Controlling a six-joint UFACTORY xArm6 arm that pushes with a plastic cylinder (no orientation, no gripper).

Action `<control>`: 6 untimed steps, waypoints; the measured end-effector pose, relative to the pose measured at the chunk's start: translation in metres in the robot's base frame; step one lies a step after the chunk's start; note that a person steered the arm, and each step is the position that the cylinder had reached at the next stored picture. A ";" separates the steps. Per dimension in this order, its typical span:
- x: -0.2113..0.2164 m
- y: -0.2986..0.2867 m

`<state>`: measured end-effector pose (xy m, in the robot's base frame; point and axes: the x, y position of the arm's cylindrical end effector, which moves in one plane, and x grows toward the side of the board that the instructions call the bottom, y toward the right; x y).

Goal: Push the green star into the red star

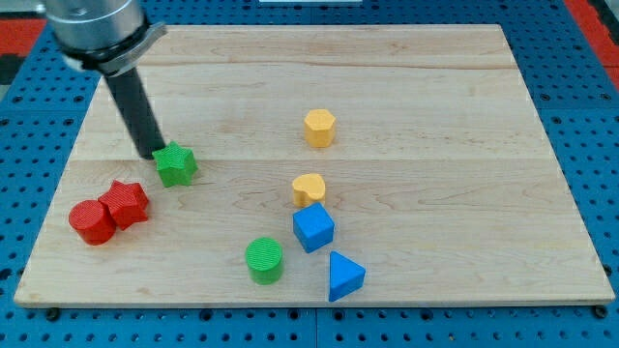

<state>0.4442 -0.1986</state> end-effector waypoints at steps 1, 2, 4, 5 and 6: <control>0.009 0.000; -0.029 0.007; -0.020 0.073; -0.005 0.065; 0.011 0.047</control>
